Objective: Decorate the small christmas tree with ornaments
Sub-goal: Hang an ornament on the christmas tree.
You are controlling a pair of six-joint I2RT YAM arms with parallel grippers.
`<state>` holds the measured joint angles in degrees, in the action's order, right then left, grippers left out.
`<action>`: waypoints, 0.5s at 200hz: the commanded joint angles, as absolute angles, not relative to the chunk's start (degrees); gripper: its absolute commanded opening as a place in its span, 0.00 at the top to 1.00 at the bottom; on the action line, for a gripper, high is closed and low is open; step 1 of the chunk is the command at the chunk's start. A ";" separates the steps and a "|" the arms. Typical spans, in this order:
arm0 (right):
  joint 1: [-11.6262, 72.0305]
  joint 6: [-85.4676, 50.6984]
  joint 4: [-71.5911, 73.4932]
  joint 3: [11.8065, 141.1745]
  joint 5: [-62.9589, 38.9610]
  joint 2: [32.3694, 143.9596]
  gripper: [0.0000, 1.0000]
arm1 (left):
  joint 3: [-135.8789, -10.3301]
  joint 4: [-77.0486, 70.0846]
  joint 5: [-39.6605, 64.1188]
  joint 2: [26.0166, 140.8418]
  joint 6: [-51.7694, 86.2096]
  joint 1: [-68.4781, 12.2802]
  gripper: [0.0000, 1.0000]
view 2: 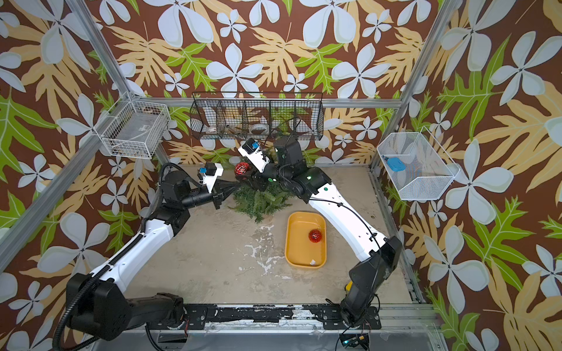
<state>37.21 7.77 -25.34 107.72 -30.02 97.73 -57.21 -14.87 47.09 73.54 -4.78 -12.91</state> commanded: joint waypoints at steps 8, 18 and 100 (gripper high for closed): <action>38.03 8.35 -25.98 109.47 -30.51 98.87 0.58 | -56.67 -18.00 46.56 72.78 -3.47 -12.32 1.00; 38.05 8.35 -26.17 109.80 -30.32 99.03 0.58 | -56.27 -18.69 46.43 72.56 -3.00 -12.23 1.00; 38.19 8.17 -26.55 110.29 -28.11 98.84 0.58 | -57.22 -19.69 51.77 75.90 -0.29 -11.74 1.00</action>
